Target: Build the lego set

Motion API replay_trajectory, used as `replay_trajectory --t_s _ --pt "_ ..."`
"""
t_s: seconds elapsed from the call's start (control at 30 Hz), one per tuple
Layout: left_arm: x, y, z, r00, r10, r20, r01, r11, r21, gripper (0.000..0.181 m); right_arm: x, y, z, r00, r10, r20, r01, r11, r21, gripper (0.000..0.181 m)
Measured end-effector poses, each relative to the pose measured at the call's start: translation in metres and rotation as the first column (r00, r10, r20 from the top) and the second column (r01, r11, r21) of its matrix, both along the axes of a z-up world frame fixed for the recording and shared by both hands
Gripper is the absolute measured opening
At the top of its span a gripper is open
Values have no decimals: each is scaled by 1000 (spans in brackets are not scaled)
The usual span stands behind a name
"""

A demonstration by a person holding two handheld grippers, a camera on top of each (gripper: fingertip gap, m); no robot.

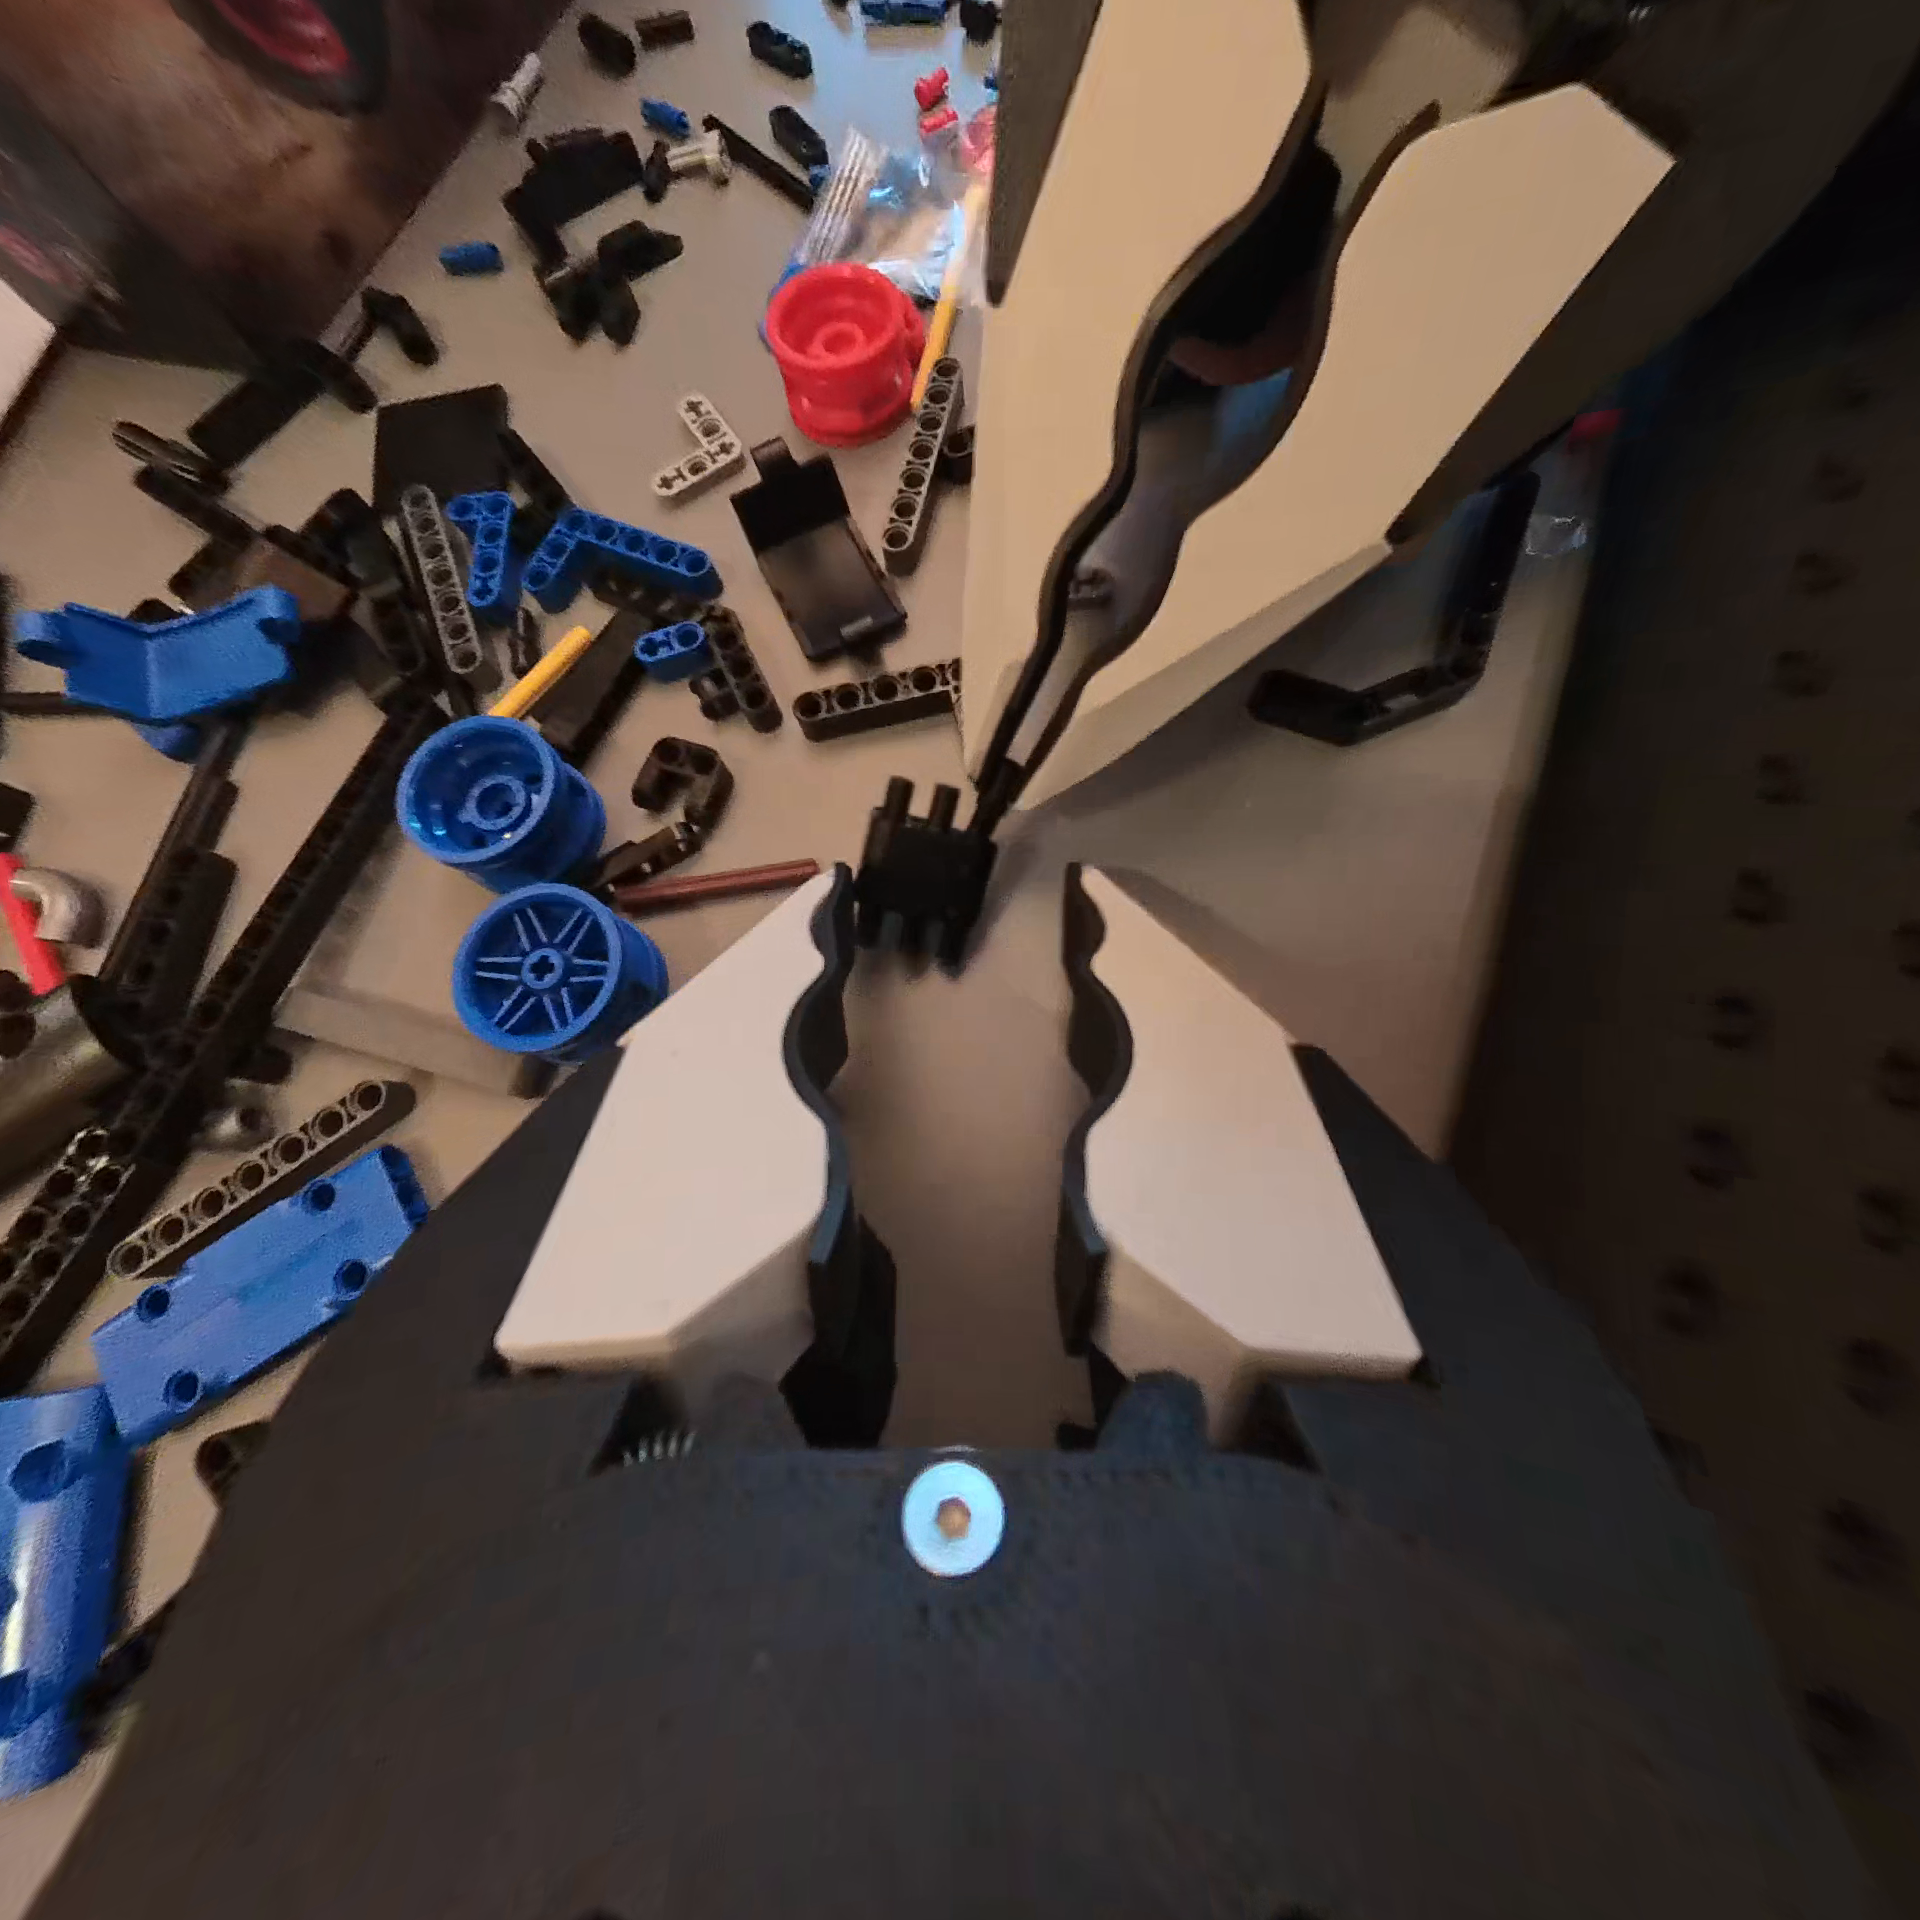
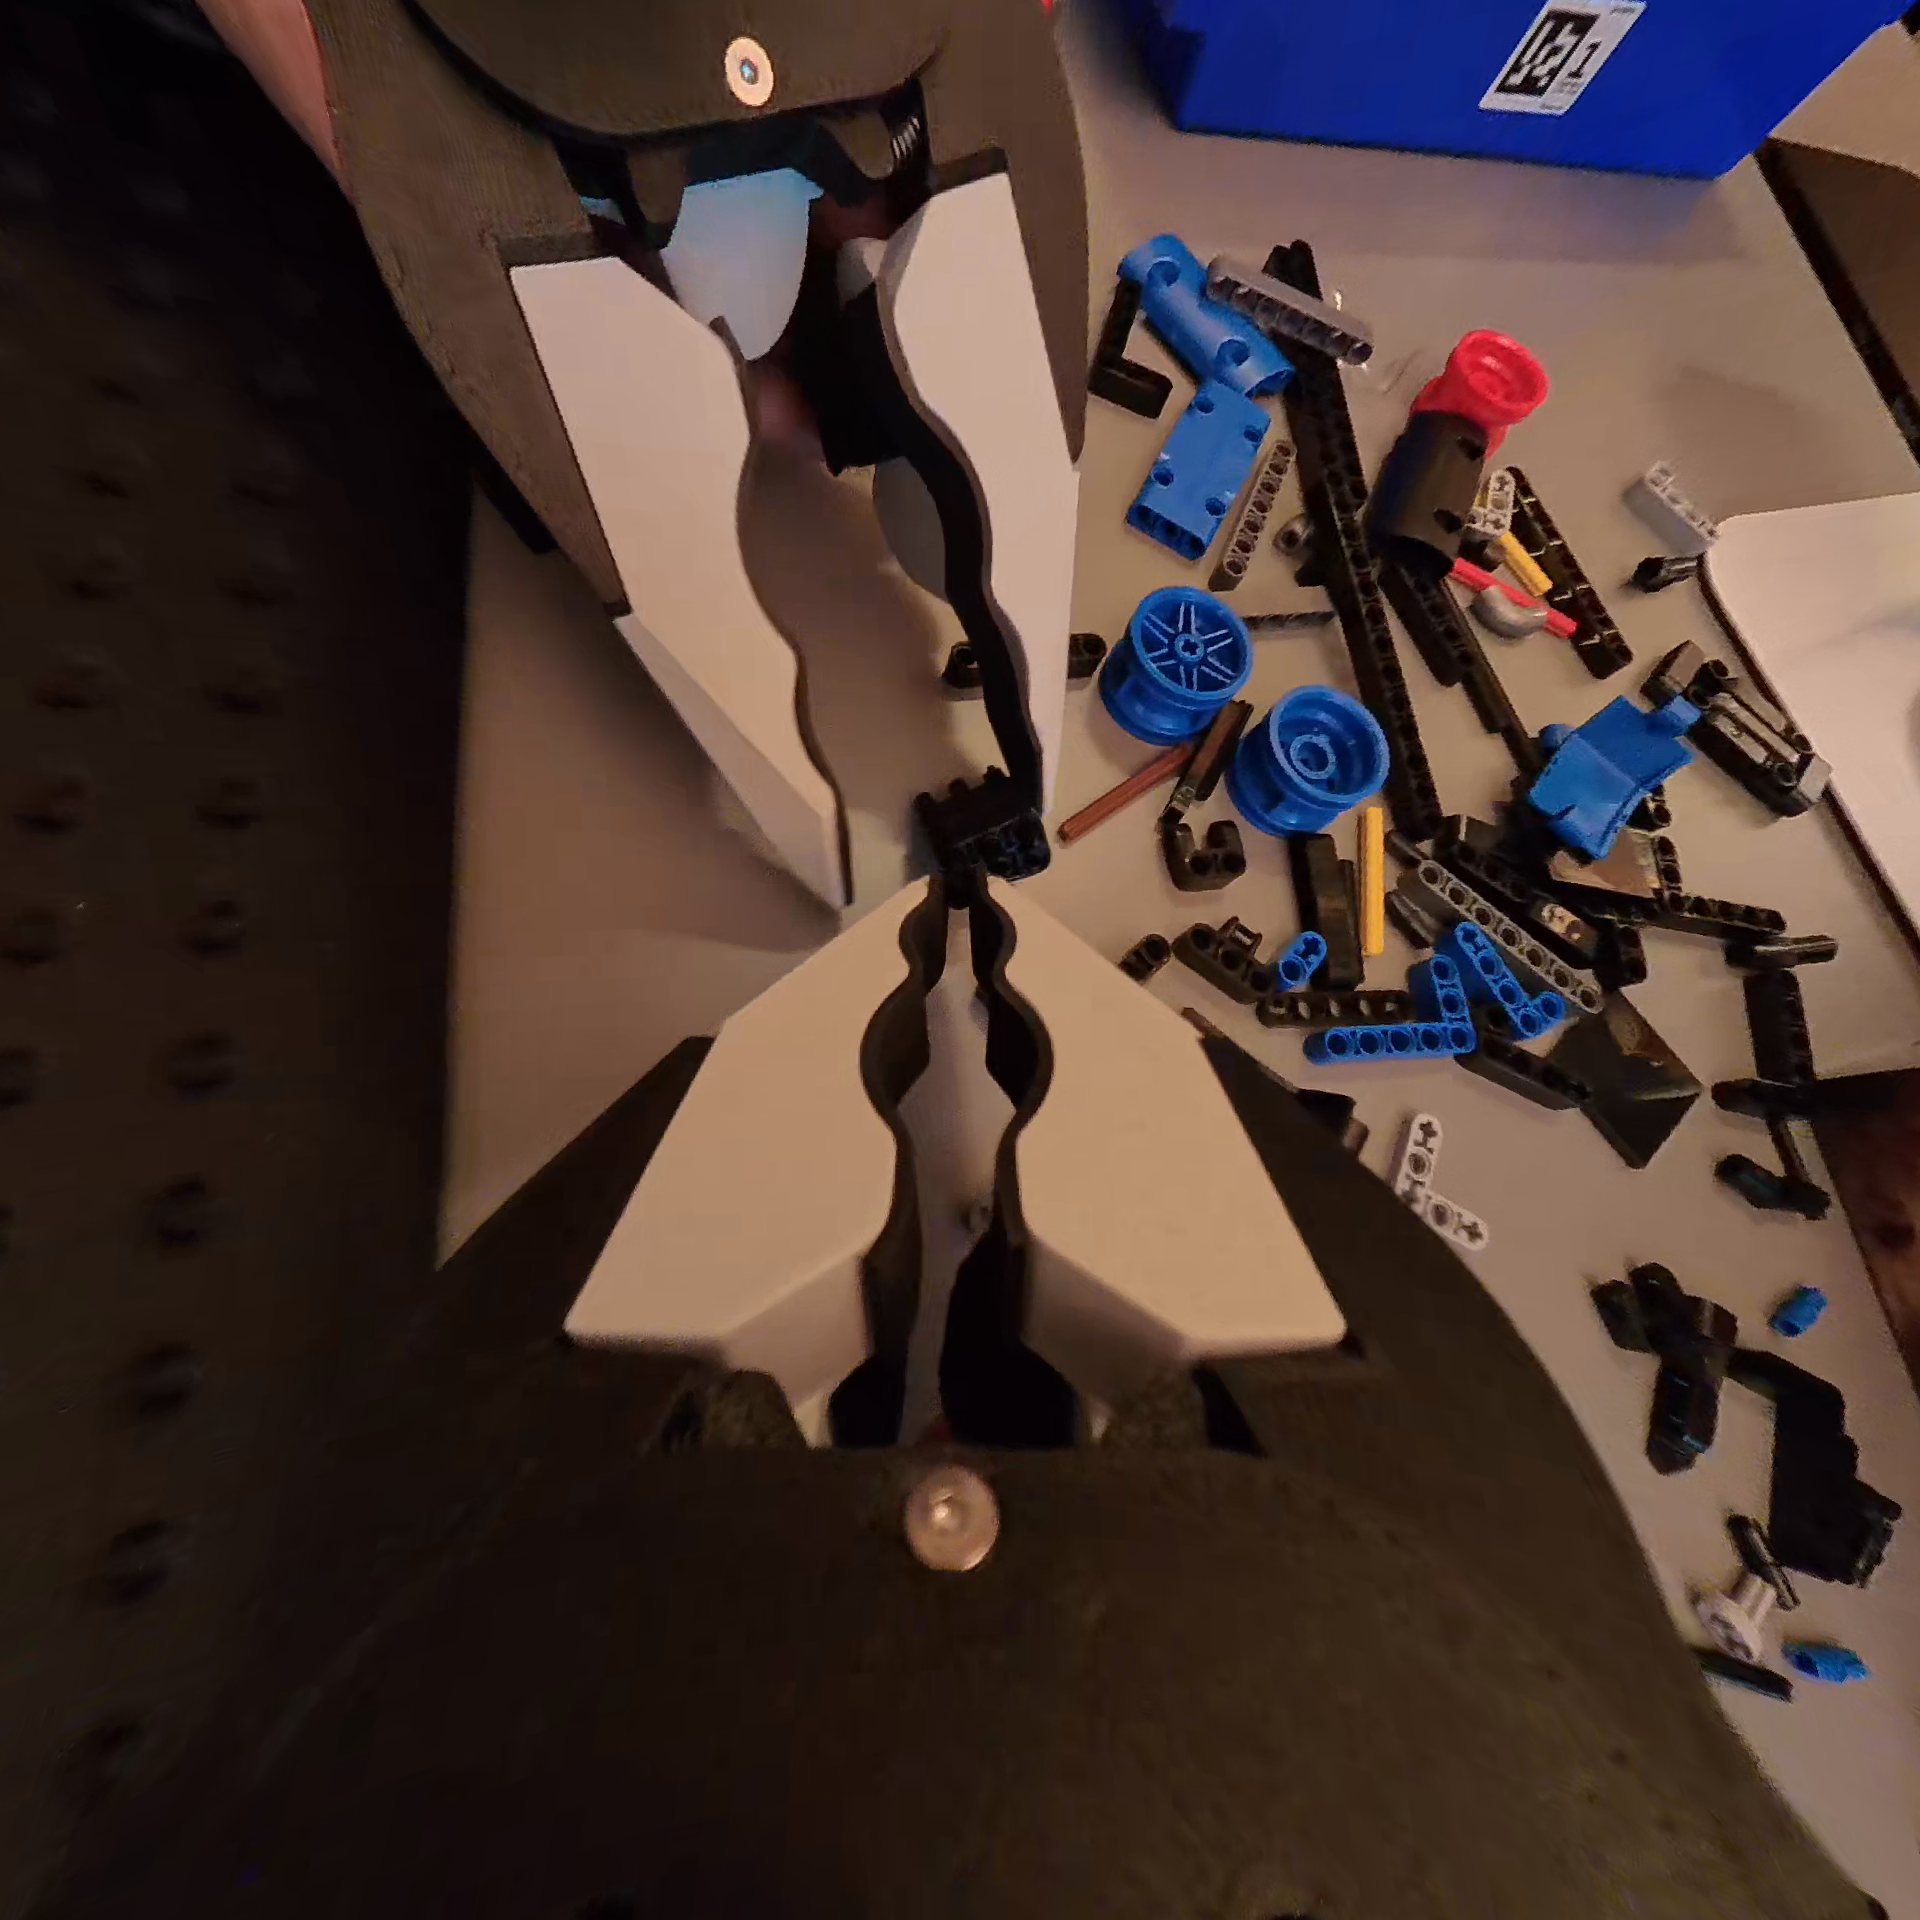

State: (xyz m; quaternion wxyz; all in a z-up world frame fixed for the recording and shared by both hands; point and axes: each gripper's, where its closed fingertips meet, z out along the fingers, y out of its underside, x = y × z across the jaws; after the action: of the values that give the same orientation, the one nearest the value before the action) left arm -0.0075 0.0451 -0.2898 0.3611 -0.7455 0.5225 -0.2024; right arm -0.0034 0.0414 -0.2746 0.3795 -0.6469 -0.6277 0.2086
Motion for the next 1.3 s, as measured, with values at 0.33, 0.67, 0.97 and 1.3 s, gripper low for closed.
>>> replay_trajectory --t_s 0.33,0.67,0.97,1.3 --pt "-4 5 -4 998 -26 -56 30 997 77 23 -1 -2 -3 1000 13 -18 -14 998 -60 2" --pt "-5 3 -4 997 -64 -44 67 995 70 23 -3 -5 -3 995 97 -25 -99 992 -81 2" --pt "-5 2 -4 997 -70 -37 72 995 63 24 -3 -6 -5 985 172 -9 -173 985 -16 2" --pt "-5 3 -4 997 -71 -35 73 996 60 23 -3 -4 -9 964 265 27 -266 963 52 2"
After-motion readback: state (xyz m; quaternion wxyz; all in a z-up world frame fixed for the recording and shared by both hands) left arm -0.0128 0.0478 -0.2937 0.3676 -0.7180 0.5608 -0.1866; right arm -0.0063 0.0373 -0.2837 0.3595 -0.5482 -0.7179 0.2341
